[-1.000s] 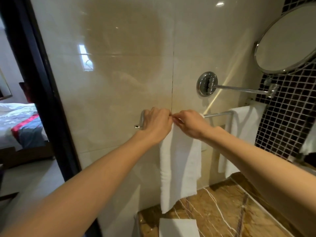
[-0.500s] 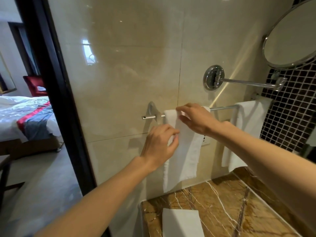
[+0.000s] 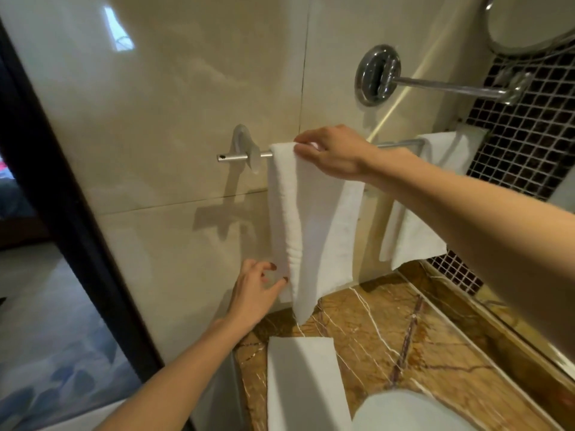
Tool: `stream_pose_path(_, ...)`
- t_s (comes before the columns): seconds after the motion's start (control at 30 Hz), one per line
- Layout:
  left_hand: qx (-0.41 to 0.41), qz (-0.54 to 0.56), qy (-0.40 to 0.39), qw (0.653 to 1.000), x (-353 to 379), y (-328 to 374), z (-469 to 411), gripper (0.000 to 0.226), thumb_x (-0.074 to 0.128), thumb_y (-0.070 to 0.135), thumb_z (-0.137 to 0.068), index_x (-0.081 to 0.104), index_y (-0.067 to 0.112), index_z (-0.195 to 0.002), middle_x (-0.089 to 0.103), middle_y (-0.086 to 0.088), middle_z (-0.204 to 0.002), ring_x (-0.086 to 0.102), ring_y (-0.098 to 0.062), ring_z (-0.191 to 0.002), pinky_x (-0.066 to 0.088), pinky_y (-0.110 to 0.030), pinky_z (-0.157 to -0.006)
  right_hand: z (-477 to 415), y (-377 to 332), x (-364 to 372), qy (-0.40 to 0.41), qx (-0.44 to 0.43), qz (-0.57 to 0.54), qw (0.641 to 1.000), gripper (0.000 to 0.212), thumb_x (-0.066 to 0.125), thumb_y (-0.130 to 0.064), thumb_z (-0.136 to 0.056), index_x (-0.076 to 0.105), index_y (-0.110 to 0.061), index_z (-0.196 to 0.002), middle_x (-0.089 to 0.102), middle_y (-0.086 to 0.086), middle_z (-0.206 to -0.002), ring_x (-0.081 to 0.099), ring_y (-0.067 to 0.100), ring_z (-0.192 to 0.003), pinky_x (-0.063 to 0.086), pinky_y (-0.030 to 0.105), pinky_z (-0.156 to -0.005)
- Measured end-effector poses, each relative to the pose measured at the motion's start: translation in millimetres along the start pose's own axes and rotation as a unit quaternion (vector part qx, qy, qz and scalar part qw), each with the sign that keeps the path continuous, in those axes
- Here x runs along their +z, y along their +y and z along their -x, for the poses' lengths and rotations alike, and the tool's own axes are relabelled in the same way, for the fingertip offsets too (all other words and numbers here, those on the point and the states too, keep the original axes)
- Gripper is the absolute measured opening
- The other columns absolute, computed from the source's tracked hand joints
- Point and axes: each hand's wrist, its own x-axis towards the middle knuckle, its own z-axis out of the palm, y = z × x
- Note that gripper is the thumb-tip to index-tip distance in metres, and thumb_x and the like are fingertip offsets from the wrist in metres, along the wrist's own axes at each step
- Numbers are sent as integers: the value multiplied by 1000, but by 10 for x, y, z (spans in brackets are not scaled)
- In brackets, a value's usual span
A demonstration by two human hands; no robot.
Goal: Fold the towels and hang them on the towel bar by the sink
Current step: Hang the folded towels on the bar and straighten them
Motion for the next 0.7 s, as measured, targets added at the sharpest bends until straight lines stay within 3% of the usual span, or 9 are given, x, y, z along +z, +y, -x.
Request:
stream_pose_path(0.13,-2,11,-40,999,158,-178,36,31,64,45,-85,66,23,-107,33,-1,-142,33,-17,-135,22,-22,-105,-34,28,11,-4,-13,22,1000,41,38,-38,-100,63,-9,-115,65,16,-114,56,38,-105,46,41,-88)
stream_pose_path(0.23,14,9,-114,993,216,-264,84,61,52,70,-73,63,27,-116,20,0,-152,20,-18,-143,20,-34,-114,-44,36,37,2,-17,21,1000,39,38,-38,-100,64,-11,-112,67,14,-112,57,37,-103,46,39,-85)
stream_pose_path(0.33,-3,-36,-143,989,329,-337,65,68,60,72,-64,60,33,-120,19,0,-151,20,-19,-143,22,-36,-115,-61,48,39,4,-21,13,1000,37,38,-37,-100,65,-18,-115,67,12,-114,57,36,-106,42,35,-83)
stream_pose_path(0.43,-35,-11,-115,993,473,-387,5,47,70,54,-75,64,28,-113,30,-5,-146,33,-22,-136,27,-31,-112,-76,64,52,8,-23,9,1000,35,39,-37,-100,65,-21,-116,67,10,-111,57,33,-103,39,32,-78)
stream_pose_path(0.5,-54,10,-102,993,550,-412,-61,37,68,44,-82,68,17,-107,43,-6,-139,45,-23,-128,34,-34,-111,-70,75,62,11,-29,5,999,32,39,-36,-100,66,-20,-107,64,8,-97,55,30,-93,34,30,-72)
stream_pose_path(0.57,-59,39,-95,993,595,-418,-125,34,66,35,-87,70,9,-107,56,-6,-129,56,-24,-116,44,-39,-103,-62,81,64,13,-31,-3,999,29,39,-35,-100,64,-20,-94,56,3,-84,48,28,-82,32,29,-69)
stream_pose_path(0.7,-57,78,-62,993,667,-447,-196,28,67,24,-88,71,4,-107,68,-6,-111,63,-22,-100,51,-33,-90,-74,91,58,10,-34,1,999,32,39,-37,-100,65,-17,-101,54,0,-84,46,25,-80,35,30,-72)
